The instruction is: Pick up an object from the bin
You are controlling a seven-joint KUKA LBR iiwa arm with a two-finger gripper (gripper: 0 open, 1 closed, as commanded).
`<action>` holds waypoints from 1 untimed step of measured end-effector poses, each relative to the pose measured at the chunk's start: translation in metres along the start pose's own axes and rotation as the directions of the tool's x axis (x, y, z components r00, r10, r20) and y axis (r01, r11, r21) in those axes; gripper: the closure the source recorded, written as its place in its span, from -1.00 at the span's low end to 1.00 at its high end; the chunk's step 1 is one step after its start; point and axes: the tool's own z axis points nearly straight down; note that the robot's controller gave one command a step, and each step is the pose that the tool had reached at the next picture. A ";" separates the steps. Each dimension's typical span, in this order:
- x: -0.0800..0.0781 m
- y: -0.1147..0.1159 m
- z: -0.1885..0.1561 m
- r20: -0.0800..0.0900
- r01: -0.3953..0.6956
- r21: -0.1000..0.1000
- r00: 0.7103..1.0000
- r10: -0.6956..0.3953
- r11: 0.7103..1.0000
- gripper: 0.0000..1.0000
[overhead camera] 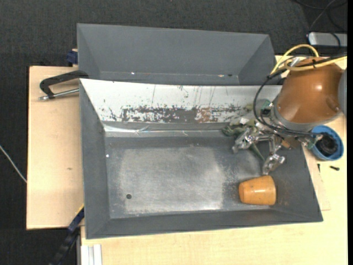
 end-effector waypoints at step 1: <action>0.044 0.060 -0.028 -0.007 0.098 -0.009 0.995 -0.099 0.995 -1.00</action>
Offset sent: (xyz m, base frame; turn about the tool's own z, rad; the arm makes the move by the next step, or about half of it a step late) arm -0.0738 0.0065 0.0256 -0.0998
